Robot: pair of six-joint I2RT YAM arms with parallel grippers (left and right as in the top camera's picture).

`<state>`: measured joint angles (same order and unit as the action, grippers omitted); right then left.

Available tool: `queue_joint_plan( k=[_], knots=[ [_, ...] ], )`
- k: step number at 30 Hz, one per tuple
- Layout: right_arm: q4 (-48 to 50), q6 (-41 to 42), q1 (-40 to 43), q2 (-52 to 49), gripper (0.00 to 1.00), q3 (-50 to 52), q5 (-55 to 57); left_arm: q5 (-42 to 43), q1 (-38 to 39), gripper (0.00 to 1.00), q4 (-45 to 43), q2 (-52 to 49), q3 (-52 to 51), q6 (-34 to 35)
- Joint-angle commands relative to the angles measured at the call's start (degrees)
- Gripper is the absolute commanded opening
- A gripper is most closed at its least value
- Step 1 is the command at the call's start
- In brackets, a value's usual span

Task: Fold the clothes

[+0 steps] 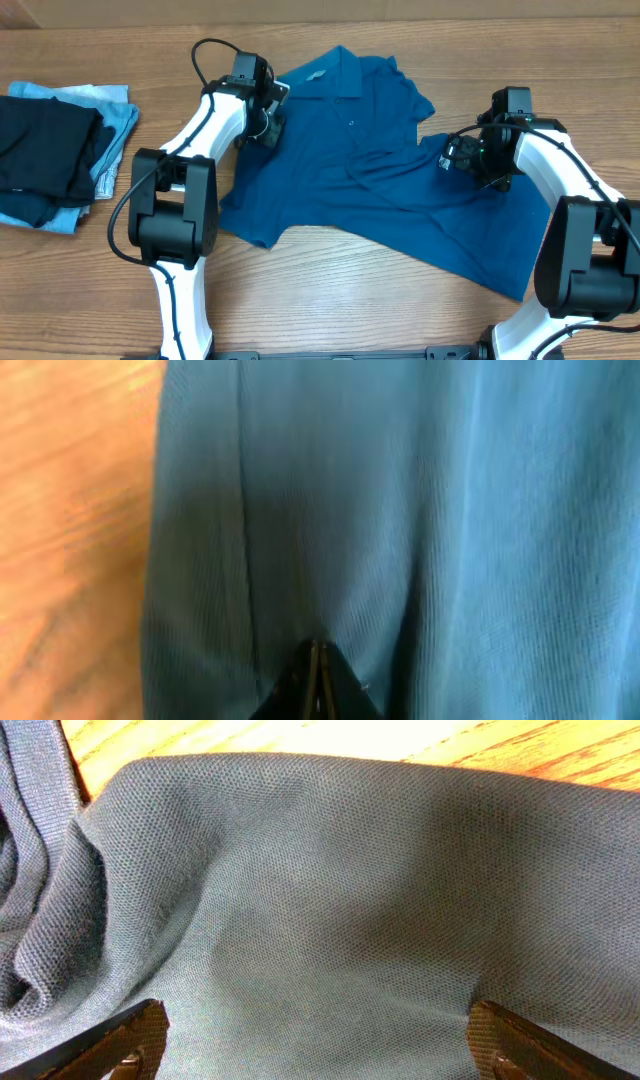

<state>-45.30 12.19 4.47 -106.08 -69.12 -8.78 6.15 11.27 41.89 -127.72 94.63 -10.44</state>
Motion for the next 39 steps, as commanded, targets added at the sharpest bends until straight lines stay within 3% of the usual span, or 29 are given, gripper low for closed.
queue_joint_plan(
  k=[1, 9, 15, 20, 24, 27, 29, 32, 35, 39],
  knots=[
    [-0.02, -0.24, -0.07, -0.26, 1.0, -1.46, -0.35, -0.59, 0.24, 0.04, 5.75, -0.44, -1.25, 3.28],
    [-0.26, -0.24, -0.07, -0.26, 1.0, -1.46, -0.35, -4.04, 0.26, 0.04, 13.79, -0.44, -8.15, 13.09],
    [-0.74, -0.24, -0.07, -0.26, 1.0, -1.46, -0.35, -7.37, 0.26, 0.04, 27.21, -0.44, -8.35, 17.27],
    [-0.74, -0.22, -0.07, -0.26, 1.0, -1.46, -0.37, -23.28, 0.28, 0.04, 36.85, 0.79, -8.17, 28.24],
    [-0.74, -0.22, -0.07, -0.26, 1.0, -1.46, -0.37, -23.02, 0.28, 0.04, 37.0, 6.23, -4.59, 28.48],
    [-0.68, -0.2, -0.07, -0.26, 1.0, -1.46, -0.37, -19.39, 0.42, 0.05, 33.64, 13.31, 2.45, 28.22],
    [-0.68, -0.2, -0.07, -0.26, 1.0, -1.46, -0.35, -13.88, 0.44, 0.04, 21.75, 16.13, 3.04, 26.4],
    [-0.68, -0.22, -0.07, -0.26, 1.0, -1.44, -0.33, -6.32, 0.44, 0.04, 7.39, 11.43, 2.97, 20.2],
    [-0.52, -0.22, -0.07, -0.26, 1.0, -1.44, -0.33, -0.61, 0.44, 0.04, 3.17, 2.62, 2.97, 12.85],
    [-0.46, -0.22, -0.07, -0.26, 1.0, -1.44, -0.33, -0.13, 0.35, 0.04, 3.28, -2.23, 2.97, 9.25]
  ],
)
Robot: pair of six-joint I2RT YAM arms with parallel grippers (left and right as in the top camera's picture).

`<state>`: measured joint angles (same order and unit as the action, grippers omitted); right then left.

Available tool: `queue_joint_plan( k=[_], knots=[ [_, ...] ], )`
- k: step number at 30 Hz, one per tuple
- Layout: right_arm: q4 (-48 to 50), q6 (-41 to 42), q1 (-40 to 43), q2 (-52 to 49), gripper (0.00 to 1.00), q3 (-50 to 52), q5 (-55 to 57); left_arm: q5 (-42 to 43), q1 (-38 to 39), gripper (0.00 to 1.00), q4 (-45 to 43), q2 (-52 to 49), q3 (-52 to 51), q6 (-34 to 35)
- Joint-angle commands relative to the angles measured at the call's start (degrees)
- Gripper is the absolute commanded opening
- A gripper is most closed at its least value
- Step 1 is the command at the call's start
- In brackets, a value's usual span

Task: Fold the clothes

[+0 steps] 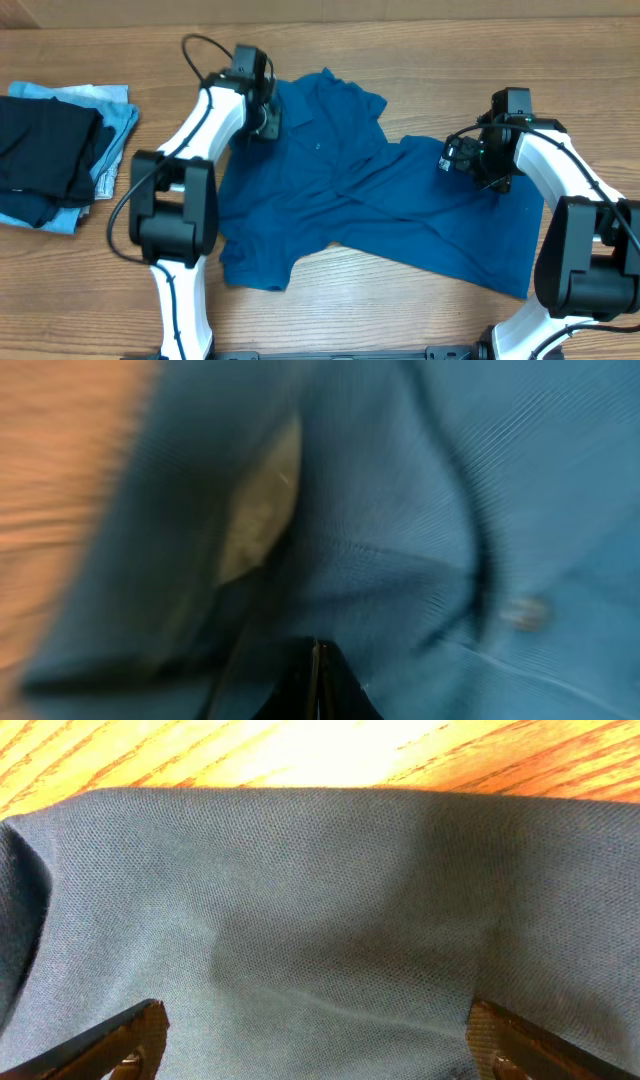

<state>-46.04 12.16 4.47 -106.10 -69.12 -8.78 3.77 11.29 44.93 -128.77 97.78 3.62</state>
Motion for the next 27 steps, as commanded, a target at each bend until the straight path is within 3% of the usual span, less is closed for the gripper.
queue_joint_plan(
  k=[1, 6, 13, 18, 22, 26, 27],
  knots=[
    [0.28, -0.2, -0.07, -0.24, 1.0, -1.44, -0.33, 1.99, 0.26, 0.04, 0.39, -1.18, -0.17, -5.07],
    [0.24, -0.2, -0.07, -0.24, 1.0, -1.44, -0.35, 1.44, 0.26, 0.04, 9.51, -1.22, -0.17, -2.19],
    [-0.2, -0.17, -0.07, -0.24, 1.0, -1.44, -0.37, -15.04, -0.37, 0.08, 28.76, -1.22, -0.17, 10.64],
    [-0.39, -0.2, -0.07, -0.24, 1.0, -1.44, -0.35, -19.08, -4.61, 0.06, 29.35, -1.22, -0.17, 12.2],
    [-0.04, -0.17, -0.07, -0.24, 1.0, -1.44, -0.37, -17.2, -7.21, 0.04, 27.74, -0.76, 1.92, 11.17],
    [-0.04, -0.17, -0.07, -0.24, 1.0, -1.44, -0.37, -12.57, -4.44, 0.04, 31.98, 2.12, 15.91, 8.0],
    [-0.04, -0.17, -0.07, -0.24, 1.0, -1.44, -0.37, -7.93, -3.17, 0.16, 31.45, 2.64, 20.46, 4.9]
  ],
)
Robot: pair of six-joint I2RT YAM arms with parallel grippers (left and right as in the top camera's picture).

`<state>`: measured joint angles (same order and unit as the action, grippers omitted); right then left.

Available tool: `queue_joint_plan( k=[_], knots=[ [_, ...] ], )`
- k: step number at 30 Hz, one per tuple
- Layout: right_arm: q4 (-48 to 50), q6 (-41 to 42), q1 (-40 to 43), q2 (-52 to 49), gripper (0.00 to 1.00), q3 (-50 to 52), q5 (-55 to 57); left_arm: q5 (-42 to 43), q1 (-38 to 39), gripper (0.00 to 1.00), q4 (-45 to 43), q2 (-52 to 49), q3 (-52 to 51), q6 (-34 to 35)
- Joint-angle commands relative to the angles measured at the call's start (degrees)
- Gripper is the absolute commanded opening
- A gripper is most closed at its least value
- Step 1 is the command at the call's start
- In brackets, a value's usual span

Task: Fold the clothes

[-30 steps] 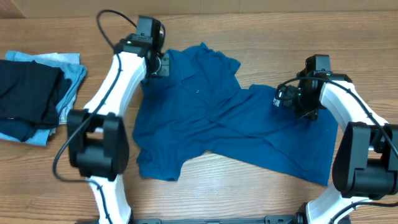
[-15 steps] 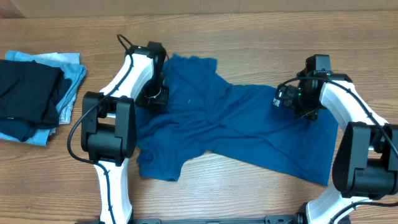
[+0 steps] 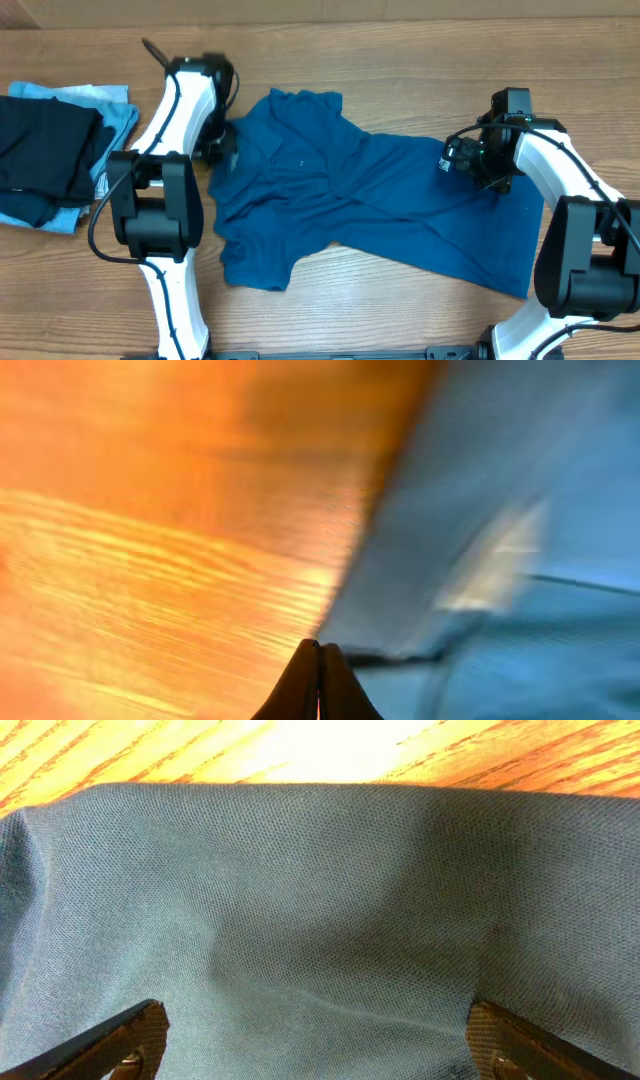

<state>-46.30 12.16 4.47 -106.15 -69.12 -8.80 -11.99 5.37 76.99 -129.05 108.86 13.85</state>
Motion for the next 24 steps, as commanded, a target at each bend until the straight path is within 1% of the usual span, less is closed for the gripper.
queue_joint_plan(
  k=[1, 3, 4, 6, 8, 9, 10, 11, 12, 15, 16, 17, 18, 19, 20, 22, 24],
  knots=[
    [0.24, -0.17, -0.07, -0.2, 1.0, -1.44, -0.35, 11.3, 3.76, 0.36, -1.53, 2.97, 12.41, -8.31],
    [0.17, -0.17, -0.07, -0.2, 1.0, -1.44, -0.35, 18.14, 6.12, 0.63, -6.43, 2.97, 15.17, -17.35],
    [0.09, -0.17, -0.07, -0.2, 1.0, -1.44, -0.35, 19.23, 6.84, 0.74, -7.82, 2.86, 15.1, -19.8],
    [-0.72, -0.17, -0.07, -0.2, 1.0, -1.44, -0.35, 19.5, 8.11, 0.86, -9.46, 2.23, 14.19, -21.62],
    [-2.51, -0.17, -0.07, -0.13, 1.0, -1.99, -0.52, 19.52, 8.24, 0.86, -9.57, 1.7, 13.18, -21.57],
    [-6.12, -0.15, -0.07, 0.04, 1.0, -3.98, -0.17, 19.5, 8.22, 0.86, -9.66, 1.49, 12.55, -21.57],
    [-10.27, 1.73, -0.07, 0.68, 1.0, -6.67, 1.92, 19.47, 8.2, 0.85, -9.75, 1.07, 12.11, -21.57],
    [-16.57, 8.92, -0.07, 2.84, 1.0, -10.12, 7.15, 19.34, 8.11, 0.84, -9.88, -0.66, 11.98, -21.57],
    [-20.2, 13.03, 0.07, 5.35, 1.0, -10.56, 9.86, 19.1, 8.04, 0.85, -10.36, -3.04, 11.98, -21.55],
    [-25.07, 15.43, 0.37, 7.04, 1.0, -10.56, 10.23, 19.28, 8.11, 0.89, -11.17, -6.62, 11.98, -19.96],
    [-27.15, 16.48, 0.83, 7.21, 1.0, -10.56, 10.23, 19.63, 8.15, 0.9, -12.26, -7.65, 11.98, -16.85],
    [-28.2, 16.61, 1.18, 7.21, 1.0, -10.54, 10.25, 20.26, 8.17, 0.92, -13.97, -8.52, 11.98, -11.82],
    [-28.83, 16.65, 1.55, 7.21, 1.0, -10.34, 10.23, 21.38, 8.15, 0.96, -15.15, -9.07, 11.98, -9.05],
    [-30.1, 17.62, 2.19, 7.21, 1.0, -10.19, 10.27, 22.91, 8.17, 0.99, -17.53, -9.7, 11.98, -4.42],
    [-30.73, 18.23, 2.95, 7.3, 0.99, -9.88, 10.25, 23.02, 8.24, 1.0, -19.69, -10.47, 11.98, -1.92],
    [-31.54, 19.5, 4.98, 7.48, 0.94, -8.94, 10.19, 21.73, 8.72, 1.0, -21.57, -12.24, 11.98, -2.97],
    [-31.63, 19.61, 7.37, 7.63, 0.89, -6.95, 9.64, 18.27, 8.98, 1.0, -22.05, -14.03, 11.93, -5.09]
  ],
)
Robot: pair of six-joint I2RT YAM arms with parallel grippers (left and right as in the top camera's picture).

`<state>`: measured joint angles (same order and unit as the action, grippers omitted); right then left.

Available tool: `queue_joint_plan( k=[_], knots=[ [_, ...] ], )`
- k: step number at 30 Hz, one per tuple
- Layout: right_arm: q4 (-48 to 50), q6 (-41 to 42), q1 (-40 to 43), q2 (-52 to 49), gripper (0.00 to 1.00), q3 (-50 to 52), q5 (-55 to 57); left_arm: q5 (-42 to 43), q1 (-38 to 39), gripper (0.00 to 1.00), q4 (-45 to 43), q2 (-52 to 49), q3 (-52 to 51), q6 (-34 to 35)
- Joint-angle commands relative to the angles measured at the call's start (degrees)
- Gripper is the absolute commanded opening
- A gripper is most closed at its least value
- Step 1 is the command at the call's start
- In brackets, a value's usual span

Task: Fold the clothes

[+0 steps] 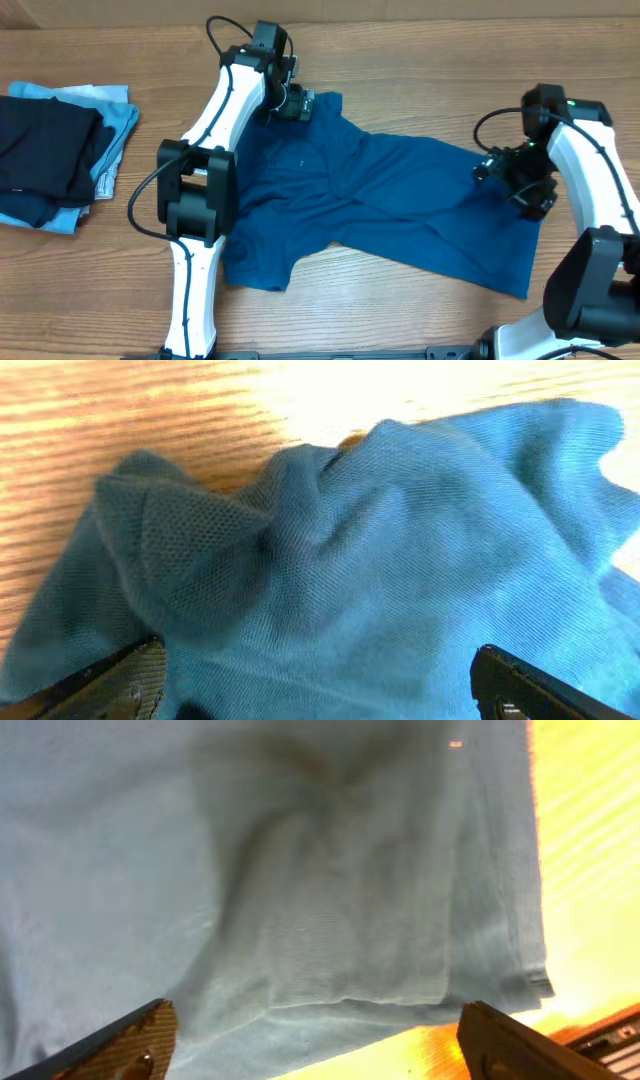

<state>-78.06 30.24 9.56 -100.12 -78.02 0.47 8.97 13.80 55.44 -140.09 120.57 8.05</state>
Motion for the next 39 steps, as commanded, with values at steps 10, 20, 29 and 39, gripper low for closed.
queue_joint_plan(
  k=[10, 20, 29, 39],
  knots=[
    [5.35, 2.82, 3.39, 1.77, 0.53, 14.6, -1.81, -4.5, 0.57, 1.0, -2.14, -3.91, 0.22, 0.68],
    [11.98, -0.26, 7.76, 5.05, 0.59, 23.98, -1.4, -4.52, 0.57, 1.0, -2.23, -3.91, 0.22, 0.7],
    [16.31, -6.27, 11.72, 5.18, 0.27, 27.23, -8.31, -4.5, 0.57, 1.0, -2.6, -3.91, 0.22, 0.72],
    [12.98, -8.2, 11.72, 7.04, 0.04, 20.63, -9.6, -4.5, 0.57, 1.0, -2.62, -3.91, 0.22, 0.72]
  ],
)
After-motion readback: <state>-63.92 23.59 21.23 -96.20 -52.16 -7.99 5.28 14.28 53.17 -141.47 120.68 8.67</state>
